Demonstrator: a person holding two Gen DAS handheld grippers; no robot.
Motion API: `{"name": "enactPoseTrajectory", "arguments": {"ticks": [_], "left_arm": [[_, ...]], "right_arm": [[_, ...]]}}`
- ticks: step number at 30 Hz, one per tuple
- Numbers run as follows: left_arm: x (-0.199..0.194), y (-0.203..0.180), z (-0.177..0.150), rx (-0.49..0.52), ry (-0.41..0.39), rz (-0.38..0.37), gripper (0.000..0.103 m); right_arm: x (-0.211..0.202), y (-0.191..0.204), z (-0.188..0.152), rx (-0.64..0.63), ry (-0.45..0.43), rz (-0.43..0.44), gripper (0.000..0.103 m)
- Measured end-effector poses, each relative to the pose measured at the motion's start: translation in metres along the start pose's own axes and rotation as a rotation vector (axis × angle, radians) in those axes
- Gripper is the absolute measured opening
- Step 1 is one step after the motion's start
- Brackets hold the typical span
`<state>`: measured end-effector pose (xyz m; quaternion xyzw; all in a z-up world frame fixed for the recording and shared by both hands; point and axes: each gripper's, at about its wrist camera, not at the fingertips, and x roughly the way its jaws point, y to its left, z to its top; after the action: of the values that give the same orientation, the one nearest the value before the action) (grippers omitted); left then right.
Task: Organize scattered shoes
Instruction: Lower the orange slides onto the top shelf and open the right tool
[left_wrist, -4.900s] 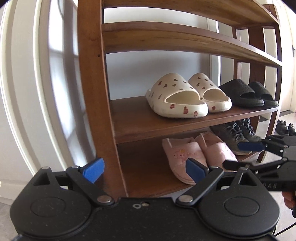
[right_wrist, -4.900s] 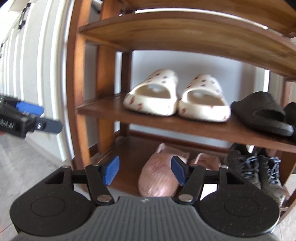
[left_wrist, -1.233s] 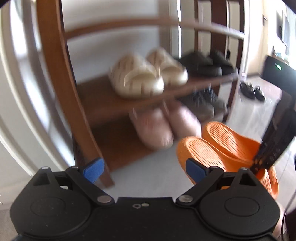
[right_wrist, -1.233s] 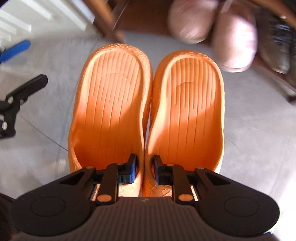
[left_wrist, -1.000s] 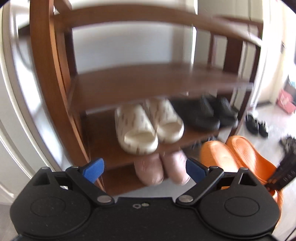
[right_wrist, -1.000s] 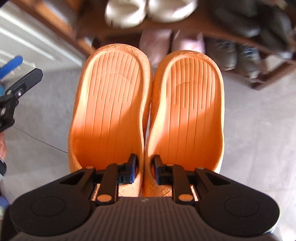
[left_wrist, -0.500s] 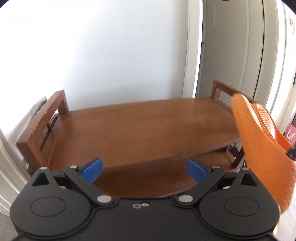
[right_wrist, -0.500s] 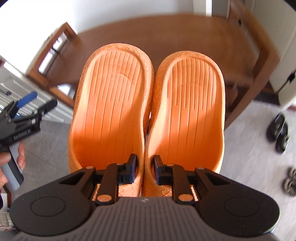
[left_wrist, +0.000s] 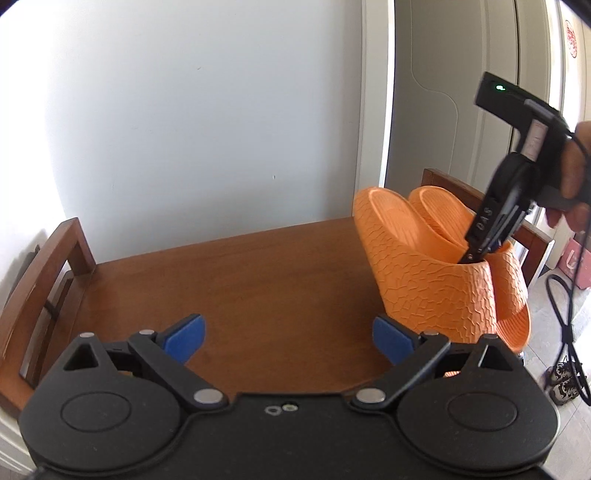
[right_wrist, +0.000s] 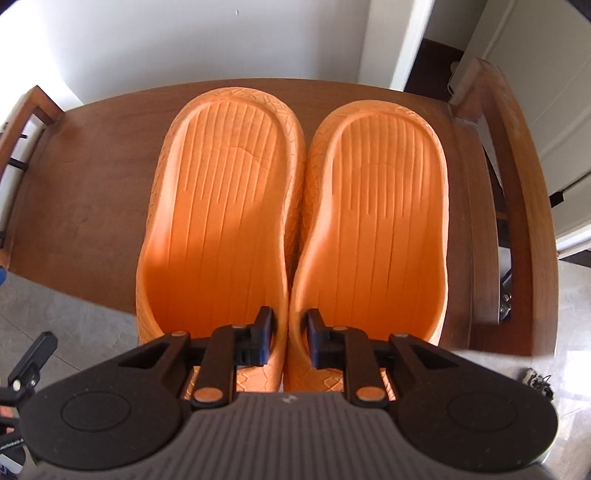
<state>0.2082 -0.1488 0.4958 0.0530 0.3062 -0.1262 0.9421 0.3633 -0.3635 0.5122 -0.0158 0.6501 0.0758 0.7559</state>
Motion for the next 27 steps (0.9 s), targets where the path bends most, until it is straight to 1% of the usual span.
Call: {"name": "enactPoseTrajectory", "arguments": {"ticks": [4, 7, 13, 19, 22, 24, 27], "left_arm": [[0.020, 0.017, 0.011, -0.017, 0.018, -0.009, 0.098], [0.034, 0.021, 0.020, -0.026, 0.023, -0.008, 0.098], [0.065, 0.024, 0.041, -0.052, 0.019, -0.025, 0.098], [0.074, 0.026, 0.051, -0.052, 0.019, -0.036, 0.098], [0.076, 0.022, 0.056, -0.057, 0.030, -0.041, 0.098], [0.078, 0.021, 0.055, -0.056, 0.032, -0.041, 0.098], [0.080, 0.024, 0.056, -0.062, 0.038, -0.043, 0.098]], "right_arm": [[0.014, 0.004, 0.031, 0.005, 0.032, -0.024, 0.022], [0.027, 0.009, 0.050, 0.009, 0.060, -0.032, 0.022], [0.041, 0.008, 0.064, 0.020, 0.093, -0.054, 0.022], [0.059, 0.005, 0.087, 0.043, 0.111, -0.066, 0.022], [0.060, 0.002, 0.090, 0.054, 0.110, -0.069, 0.023], [0.054, -0.002, 0.084, 0.060, 0.107, -0.072, 0.023], [0.051, -0.007, 0.083, 0.065, 0.102, -0.075, 0.031]]}}
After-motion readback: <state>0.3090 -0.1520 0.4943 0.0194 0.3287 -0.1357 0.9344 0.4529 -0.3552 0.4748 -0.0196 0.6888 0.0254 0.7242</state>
